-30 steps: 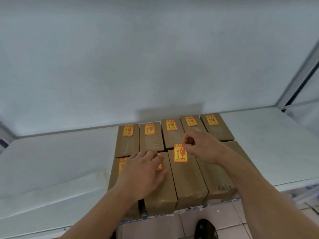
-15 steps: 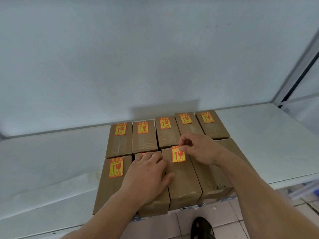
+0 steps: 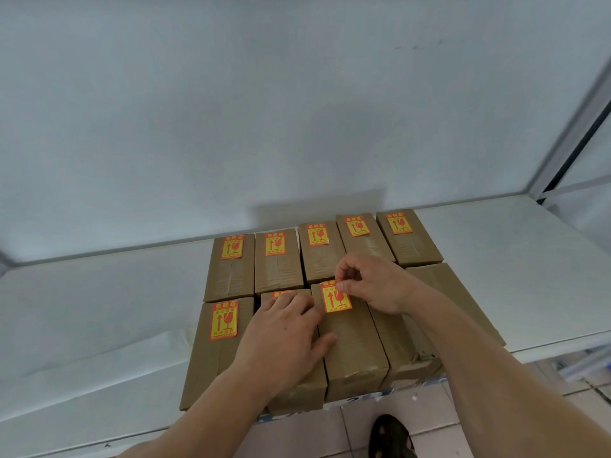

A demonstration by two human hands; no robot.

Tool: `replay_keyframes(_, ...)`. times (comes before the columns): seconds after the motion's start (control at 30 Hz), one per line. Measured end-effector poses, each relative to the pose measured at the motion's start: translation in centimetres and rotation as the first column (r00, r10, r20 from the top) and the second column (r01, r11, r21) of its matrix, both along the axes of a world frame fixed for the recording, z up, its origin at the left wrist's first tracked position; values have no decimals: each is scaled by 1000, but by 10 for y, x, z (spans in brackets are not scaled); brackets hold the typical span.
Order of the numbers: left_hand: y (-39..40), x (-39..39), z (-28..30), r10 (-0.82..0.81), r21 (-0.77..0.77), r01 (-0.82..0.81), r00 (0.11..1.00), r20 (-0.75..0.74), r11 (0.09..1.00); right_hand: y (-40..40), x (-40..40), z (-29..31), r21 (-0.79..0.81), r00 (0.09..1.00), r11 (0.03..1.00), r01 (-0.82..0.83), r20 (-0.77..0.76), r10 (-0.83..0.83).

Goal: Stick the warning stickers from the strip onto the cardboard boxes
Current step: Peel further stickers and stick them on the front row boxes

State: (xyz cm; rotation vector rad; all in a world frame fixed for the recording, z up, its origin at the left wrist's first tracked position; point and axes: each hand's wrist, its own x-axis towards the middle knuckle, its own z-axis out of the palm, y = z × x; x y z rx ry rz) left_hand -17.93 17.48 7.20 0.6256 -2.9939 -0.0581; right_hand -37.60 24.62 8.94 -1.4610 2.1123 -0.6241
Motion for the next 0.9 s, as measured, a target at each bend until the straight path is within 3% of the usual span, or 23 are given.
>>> replay_keyframes(0.47,0,1,0,-5,-16,5,1000,15,1000,-4,6,-4,50,997,998,46,-68,-42)
replay_keyframes(0.63,-1,0,-2,-6,-10,6,1000,14,1000,-4,12,-4,76,987,996,48,-155,-36)
replay_keyframes(0.9,1,1,-4,2,-18,-2,1000,2,1000,0,15,-7,-35,945,999,-19,-326,6)
